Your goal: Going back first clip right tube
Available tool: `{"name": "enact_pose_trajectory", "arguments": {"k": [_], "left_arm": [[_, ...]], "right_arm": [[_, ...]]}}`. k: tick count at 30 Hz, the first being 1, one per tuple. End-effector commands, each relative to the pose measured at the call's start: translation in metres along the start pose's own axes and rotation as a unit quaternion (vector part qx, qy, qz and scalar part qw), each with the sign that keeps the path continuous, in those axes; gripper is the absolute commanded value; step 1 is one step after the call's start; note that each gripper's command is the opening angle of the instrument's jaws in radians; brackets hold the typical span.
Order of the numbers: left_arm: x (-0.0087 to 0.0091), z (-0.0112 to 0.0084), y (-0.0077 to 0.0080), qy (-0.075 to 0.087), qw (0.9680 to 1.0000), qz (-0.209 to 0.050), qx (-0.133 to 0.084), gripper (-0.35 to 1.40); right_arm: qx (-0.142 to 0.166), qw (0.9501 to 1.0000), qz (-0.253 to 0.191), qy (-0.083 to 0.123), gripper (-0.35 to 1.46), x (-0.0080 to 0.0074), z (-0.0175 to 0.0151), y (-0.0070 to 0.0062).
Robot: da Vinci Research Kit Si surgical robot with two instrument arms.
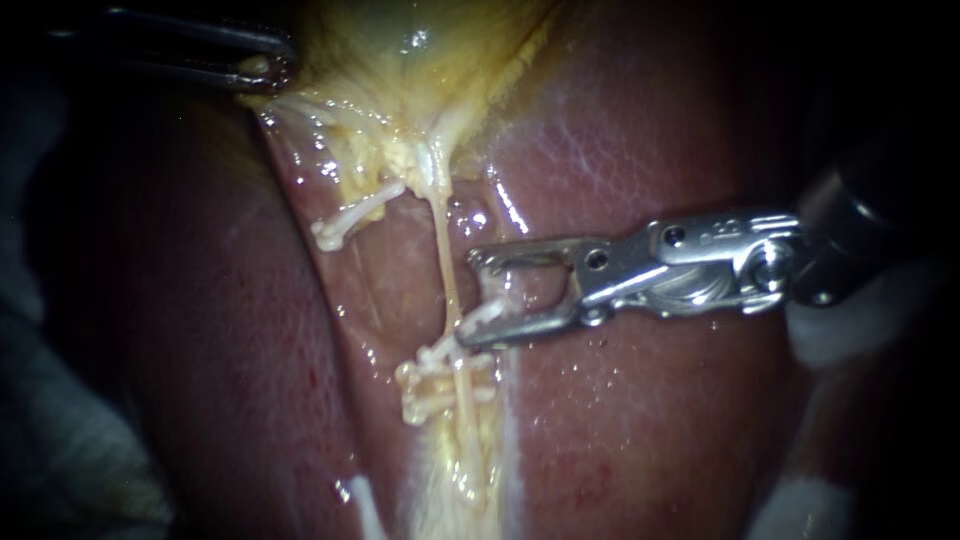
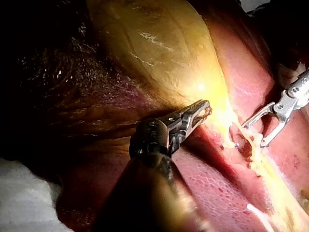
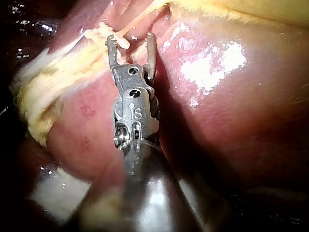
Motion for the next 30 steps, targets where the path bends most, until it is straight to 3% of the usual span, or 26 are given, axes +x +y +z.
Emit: {"name": "enact_pose_trajectory", "arguments": {"k": [1, 4, 9, 11, 16, 21, 30], "left_arm": [[0.0, 0.0, 0.0, 0.0, 1.0, 0.0, 0.0, -0.35], [0.0, 0.0, 0.0, 0.0, 1.0, 0.0, 0.0, -0.35], [0.0, 0.0, 0.0, 0.0, 1.0, 0.0, 0.0, -0.35], [0.0, 0.0, 0.0, 0.0, 1.0, 0.0, 0.0, -0.35], [0.0, 0.0, 0.0, 0.0, 1.0, 0.0, 0.0, -0.35], [-0.0001, 0.0002, 0.0, 0.0, 1.0, 0.0, 0.0, -0.35], [-0.0013, 0.0032, -0.0004, 0.004, 1.0, 0.004, 0.006, -0.35]], "right_arm": [[-0.002, 1.0, -0.009, 0.0, 0.5, 0.0002, -0.0005, -0.0001], [-0.009, 0.9992, -0.038, -0.009, 0.5, 0.0006, -0.0023, -0.0006], [-0.015, 0.9949, -0.083, -0.057, 0.5, 0.0007, -0.0045, -0.0023], [-0.016, 0.9938, -0.09, -0.064, 0.5, 0.0007, -0.0052, -0.003], [-0.012, 0.9936, -0.093, -0.063, 0.5, 0.0015, -0.0071, -0.0042], [-0.009, 0.994, -0.091, -0.06, 0.5, 0.0028, -0.0084, -0.0043], [-0.009, 0.995, -0.088, -0.045, 0.5, 0.0033, -0.0089, -0.0042]]}}
